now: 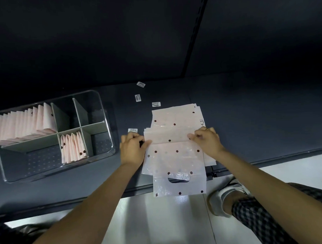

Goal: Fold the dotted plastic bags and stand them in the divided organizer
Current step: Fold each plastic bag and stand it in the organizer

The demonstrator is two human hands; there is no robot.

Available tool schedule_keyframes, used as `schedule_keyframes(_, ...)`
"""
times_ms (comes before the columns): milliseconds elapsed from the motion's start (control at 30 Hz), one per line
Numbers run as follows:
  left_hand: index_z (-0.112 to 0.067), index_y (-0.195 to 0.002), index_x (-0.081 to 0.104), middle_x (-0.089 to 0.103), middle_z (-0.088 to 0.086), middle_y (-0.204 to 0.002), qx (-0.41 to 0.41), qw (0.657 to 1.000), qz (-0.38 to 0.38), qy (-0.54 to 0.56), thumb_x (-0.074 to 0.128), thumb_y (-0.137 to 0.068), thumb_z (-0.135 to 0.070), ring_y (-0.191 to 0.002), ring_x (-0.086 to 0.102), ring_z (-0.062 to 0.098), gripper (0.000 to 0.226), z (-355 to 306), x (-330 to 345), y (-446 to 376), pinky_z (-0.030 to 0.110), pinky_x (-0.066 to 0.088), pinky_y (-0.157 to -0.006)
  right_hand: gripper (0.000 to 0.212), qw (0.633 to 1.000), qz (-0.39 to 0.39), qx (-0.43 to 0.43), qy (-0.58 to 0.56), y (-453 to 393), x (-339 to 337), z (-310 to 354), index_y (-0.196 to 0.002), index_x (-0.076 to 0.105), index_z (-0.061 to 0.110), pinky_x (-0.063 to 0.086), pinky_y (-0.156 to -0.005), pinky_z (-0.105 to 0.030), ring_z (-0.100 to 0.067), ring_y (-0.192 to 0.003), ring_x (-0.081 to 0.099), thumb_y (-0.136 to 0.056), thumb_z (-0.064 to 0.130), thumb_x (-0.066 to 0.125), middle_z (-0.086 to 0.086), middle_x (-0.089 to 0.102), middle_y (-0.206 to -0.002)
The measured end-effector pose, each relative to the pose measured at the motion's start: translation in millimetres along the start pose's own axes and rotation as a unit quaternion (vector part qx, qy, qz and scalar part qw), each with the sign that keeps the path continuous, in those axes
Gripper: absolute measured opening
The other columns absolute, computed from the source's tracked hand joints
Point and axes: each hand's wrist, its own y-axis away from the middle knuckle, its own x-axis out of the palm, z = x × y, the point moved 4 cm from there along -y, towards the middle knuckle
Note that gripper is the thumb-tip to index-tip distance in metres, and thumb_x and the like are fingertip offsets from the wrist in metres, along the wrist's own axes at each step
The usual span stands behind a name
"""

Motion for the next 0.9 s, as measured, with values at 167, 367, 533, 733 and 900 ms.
schedule_keyframes(167, -0.012, -0.096, 0.064, 0.05, 0.007, -0.113, -0.055, 0.998, -0.014, -0.034, 0.06, -0.089, -0.039, -0.112, 0.038, 0.026, 0.028, -8, 4, -1, 0.033, 0.029, -0.092, 0.042, 0.996, -0.004, 0.042, 0.073, -6, 5, 11, -0.076, 0.065, 0.01, 0.035, -0.09, -0.037, -0.031, -0.109, 0.042, -0.098, 0.038, 0.042, -0.009, 0.06, -0.104)
schedule_keyframes(367, -0.009, -0.125, 0.052, 0.042, 0.011, -0.141, 0.202, 0.976, -0.028, -0.081, 0.06, -0.09, -0.029, -0.131, 0.036, 0.03, 0.041, -54, 11, 18, 0.039, 0.026, -0.108, 0.044, 0.994, -0.002, 0.053, 0.098, -9, 7, 12, -0.083, 0.065, 0.006, 0.036, -0.085, -0.036, -0.032, -0.111, 0.043, -0.1, 0.037, 0.039, -0.013, 0.059, -0.112)
schedule_keyframes(533, -0.01, -0.147, -0.015, -0.029, 0.003, -0.15, 0.254, 0.921, 0.149, -0.253, 0.013, -0.093, -0.062, -0.139, -0.028, 0.017, 0.08, -54, 49, 23, 0.033, -0.02, -0.113, 0.043, 0.993, 0.0, 0.055, 0.107, -10, 7, 11, -0.087, 0.066, 0.006, 0.036, -0.088, -0.037, -0.032, -0.112, 0.042, -0.099, 0.037, 0.039, -0.013, 0.059, -0.114)
schedule_keyframes(733, -0.02, -0.138, -0.029, -0.038, 0.008, -0.144, 0.238, 0.907, 0.171, -0.302, 0.004, -0.086, -0.07, -0.136, -0.035, 0.023, 0.079, -39, 50, 16, 0.037, -0.021, -0.112, 0.035, 0.973, -0.098, 0.048, 0.205, -1, 6, 24, -0.114, 0.057, 0.009, 0.036, -0.089, -0.039, -0.031, -0.113, 0.043, -0.096, 0.036, 0.045, -0.012, 0.053, -0.122)
schedule_keyframes(900, -0.021, -0.139, -0.03, -0.038, 0.008, -0.146, 0.231, 0.909, 0.184, -0.294, 0.0, -0.084, -0.07, -0.134, -0.038, 0.023, 0.079, -40, 50, 17, 0.039, -0.02, -0.114, 0.056, 0.969, -0.006, -0.2, 0.143, 17, 39, 64, -0.15, 0.01, 0.012, 0.001, -0.119, -0.03, -0.017, -0.146, 0.006, -0.102, 0.035, 0.026, -0.002, 0.009, -0.159)
